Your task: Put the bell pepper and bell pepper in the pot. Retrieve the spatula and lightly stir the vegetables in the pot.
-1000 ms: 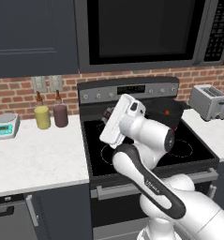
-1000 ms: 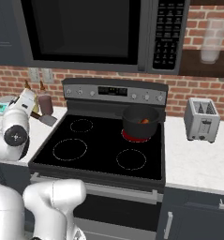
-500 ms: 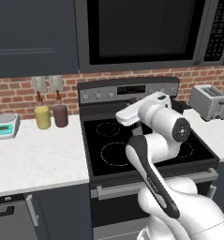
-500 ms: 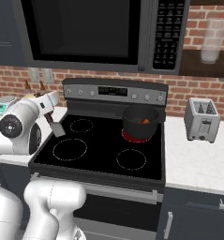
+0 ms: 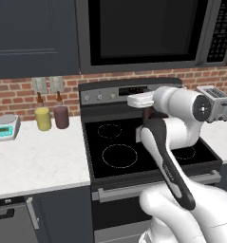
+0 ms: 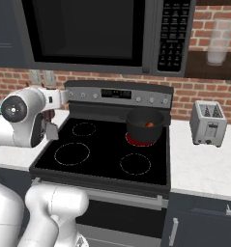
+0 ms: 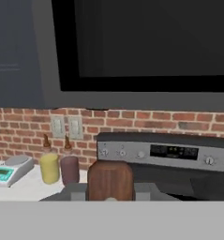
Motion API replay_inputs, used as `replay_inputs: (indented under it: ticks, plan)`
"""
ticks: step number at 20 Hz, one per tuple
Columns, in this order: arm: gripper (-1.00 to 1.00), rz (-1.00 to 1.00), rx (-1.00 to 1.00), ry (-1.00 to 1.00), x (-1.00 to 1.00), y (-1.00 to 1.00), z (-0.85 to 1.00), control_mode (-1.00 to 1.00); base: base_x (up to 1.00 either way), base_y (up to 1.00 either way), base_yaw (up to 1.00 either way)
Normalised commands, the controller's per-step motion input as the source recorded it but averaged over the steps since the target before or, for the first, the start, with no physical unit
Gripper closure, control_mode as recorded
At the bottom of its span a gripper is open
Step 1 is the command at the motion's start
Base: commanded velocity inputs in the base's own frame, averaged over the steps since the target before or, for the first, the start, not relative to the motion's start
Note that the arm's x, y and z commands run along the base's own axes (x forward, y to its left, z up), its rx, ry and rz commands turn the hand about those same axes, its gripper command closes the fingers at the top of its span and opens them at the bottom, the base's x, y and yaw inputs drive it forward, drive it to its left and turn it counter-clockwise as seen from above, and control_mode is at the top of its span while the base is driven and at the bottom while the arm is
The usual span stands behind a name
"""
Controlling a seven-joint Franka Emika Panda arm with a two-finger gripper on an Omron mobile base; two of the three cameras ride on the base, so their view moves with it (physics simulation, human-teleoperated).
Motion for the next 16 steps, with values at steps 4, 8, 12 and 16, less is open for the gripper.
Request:
replay_inputs:
  ticks: [4,8,12,16]
  plan:
    - [1.0,0.0,0.11,-0.01,-0.24,-0.01,0.0,-1.0,0.0,0.0,0.0]
    - [1.0,0.0,0.05,-0.01,-0.08,-0.08,-0.02,1.0,0.0,-0.19,0.0]
    - [1.0,0.0,0.0,0.0,0.0,0.0,0.0,1.0,0.0,-0.76,0.0]
    - [1.0,0.0,0.0,0.0,0.0,0.0,0.0,1.0,0.0,-0.98,0.0]
